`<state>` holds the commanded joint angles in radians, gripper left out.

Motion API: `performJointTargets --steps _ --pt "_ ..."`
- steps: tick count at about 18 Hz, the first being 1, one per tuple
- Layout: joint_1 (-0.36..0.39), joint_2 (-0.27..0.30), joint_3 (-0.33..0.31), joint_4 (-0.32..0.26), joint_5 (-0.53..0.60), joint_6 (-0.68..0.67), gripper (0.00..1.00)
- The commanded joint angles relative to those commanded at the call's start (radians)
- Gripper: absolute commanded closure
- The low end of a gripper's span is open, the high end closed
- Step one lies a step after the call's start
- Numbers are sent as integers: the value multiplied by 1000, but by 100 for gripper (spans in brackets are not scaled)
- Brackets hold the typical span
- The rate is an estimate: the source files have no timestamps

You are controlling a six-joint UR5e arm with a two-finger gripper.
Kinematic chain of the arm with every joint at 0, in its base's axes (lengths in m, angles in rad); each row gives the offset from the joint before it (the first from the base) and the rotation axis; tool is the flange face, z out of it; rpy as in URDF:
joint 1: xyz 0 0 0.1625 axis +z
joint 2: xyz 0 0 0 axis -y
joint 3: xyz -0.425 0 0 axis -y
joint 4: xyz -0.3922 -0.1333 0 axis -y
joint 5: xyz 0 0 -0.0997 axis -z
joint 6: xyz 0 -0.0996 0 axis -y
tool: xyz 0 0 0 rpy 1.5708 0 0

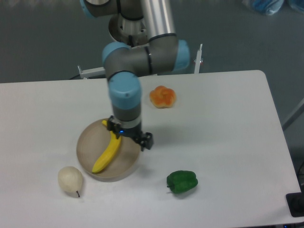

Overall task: Pick up the banana from the plate
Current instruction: 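Move the gripper over the yellow banana on the wooden plate, then lower the gripper onto the banana and close it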

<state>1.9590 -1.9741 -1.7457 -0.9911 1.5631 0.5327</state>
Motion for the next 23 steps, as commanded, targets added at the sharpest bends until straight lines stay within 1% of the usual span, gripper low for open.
performJointTargets --steps 2,5,10,12,13,15,16,17,18,23 --pt "-15 -40 -5 55 -5 -60 0" --pt "-26 -66 -3 97 -6 -76 0" --pt "-34 -95 -3 104 -6 -83 0" --pt "-34 -100 -2 104 -6 -83 14" --pt "-34 -101 -2 104 -8 -85 39" --pt "-34 -98 0 103 -11 -89 72" --pt "-34 -94 0 103 -15 -89 86" --pt "-32 -89 2 103 -21 -86 98" --pt "-31 -85 2 101 -28 -83 100" --pt "-8 -43 6 92 -37 -74 100"
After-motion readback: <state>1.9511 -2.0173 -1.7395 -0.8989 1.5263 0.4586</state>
